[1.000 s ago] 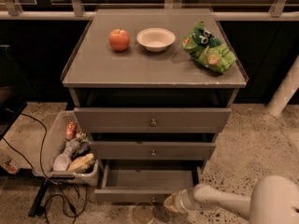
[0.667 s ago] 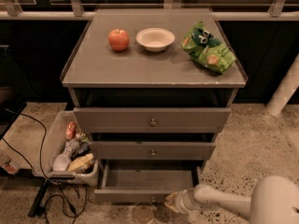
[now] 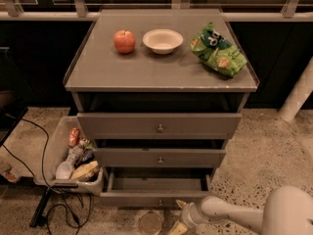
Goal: Close bottom drawer
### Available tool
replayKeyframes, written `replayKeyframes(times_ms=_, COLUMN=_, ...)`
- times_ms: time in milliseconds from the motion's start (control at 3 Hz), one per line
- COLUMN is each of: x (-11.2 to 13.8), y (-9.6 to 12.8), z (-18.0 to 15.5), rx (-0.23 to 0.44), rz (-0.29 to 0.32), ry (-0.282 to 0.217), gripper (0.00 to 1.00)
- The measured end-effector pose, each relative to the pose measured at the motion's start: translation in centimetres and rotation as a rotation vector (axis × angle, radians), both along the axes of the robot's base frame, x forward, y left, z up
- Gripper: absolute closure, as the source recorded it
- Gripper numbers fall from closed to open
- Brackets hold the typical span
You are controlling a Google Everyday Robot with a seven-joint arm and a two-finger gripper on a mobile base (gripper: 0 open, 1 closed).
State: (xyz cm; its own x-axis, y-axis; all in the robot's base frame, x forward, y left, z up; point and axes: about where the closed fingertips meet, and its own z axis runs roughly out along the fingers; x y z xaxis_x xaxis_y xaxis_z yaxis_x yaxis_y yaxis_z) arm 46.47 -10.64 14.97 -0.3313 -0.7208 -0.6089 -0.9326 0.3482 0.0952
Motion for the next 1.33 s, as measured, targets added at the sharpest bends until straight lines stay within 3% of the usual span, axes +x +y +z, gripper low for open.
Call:
replayKeyframes(times_ms=333, x=1.3, y=-0.6, z=1.0, rx=-0.011, rz=0.004, ry=-0.017, gripper=0.16)
replayKeyframes(times_ms=667, x=1.2, y=-0.5, z=1.0, rx=-0.011, rz=0.004, ry=-0.017, gripper=0.40)
replayKeyframes(times_ms=1000, x=6.8, y=-3.5, z=3.5, rx=-0.043, rz=-0.036, ry=-0.072, gripper=0.38)
replayKeyframes(times_ms=1333, x=8.1, y=-4.2, z=4.2, rx=-0.052, rz=-0.052, ry=-0.095, gripper=0.15)
